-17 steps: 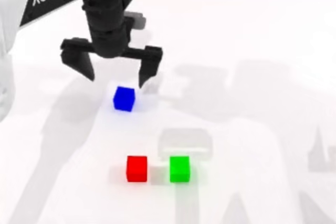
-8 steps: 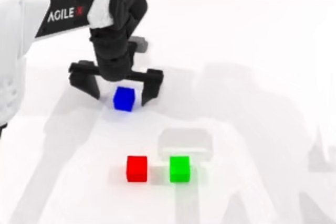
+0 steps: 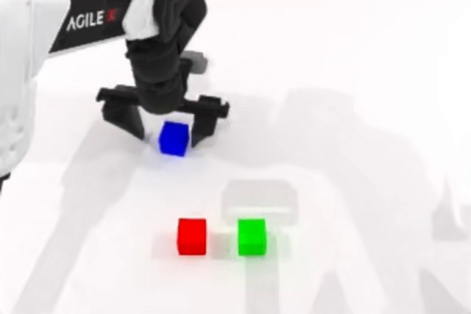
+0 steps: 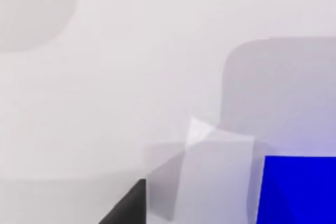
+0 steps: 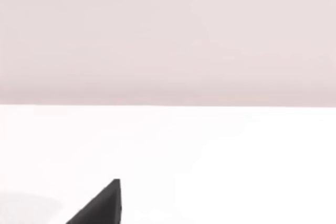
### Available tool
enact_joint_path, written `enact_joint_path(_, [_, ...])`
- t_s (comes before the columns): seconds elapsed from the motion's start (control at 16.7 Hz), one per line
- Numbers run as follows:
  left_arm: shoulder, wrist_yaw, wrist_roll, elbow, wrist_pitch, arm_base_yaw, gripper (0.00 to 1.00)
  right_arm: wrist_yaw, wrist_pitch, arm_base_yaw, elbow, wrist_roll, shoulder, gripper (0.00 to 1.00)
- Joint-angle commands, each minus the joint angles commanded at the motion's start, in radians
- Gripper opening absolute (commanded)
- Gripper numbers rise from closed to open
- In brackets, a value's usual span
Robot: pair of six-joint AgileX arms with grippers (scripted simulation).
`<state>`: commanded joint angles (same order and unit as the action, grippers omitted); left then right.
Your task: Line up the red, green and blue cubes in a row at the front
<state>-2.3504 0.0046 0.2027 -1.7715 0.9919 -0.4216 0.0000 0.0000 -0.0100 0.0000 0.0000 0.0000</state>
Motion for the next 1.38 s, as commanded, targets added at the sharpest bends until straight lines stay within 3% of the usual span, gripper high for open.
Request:
enact_joint_path(0.42, [0.0,0.0,0.0,0.0,0.0,0.0,0.02,0.0,0.0,0.0,0.0,0.0,0.0,1.0])
enact_joint_path(1.02, [0.019,-0.004,-0.003,-0.008,0.009,0.002,0.0,0.0,0.0,0.0,0.0,0.0,0.0,1.0])
enact_joint_path(1.38, [0.061,-0.004,0.0,-0.147,0.201,0.017,0.0,0.0,0.0,0.0,0.0,0.0,0.0,1.0])
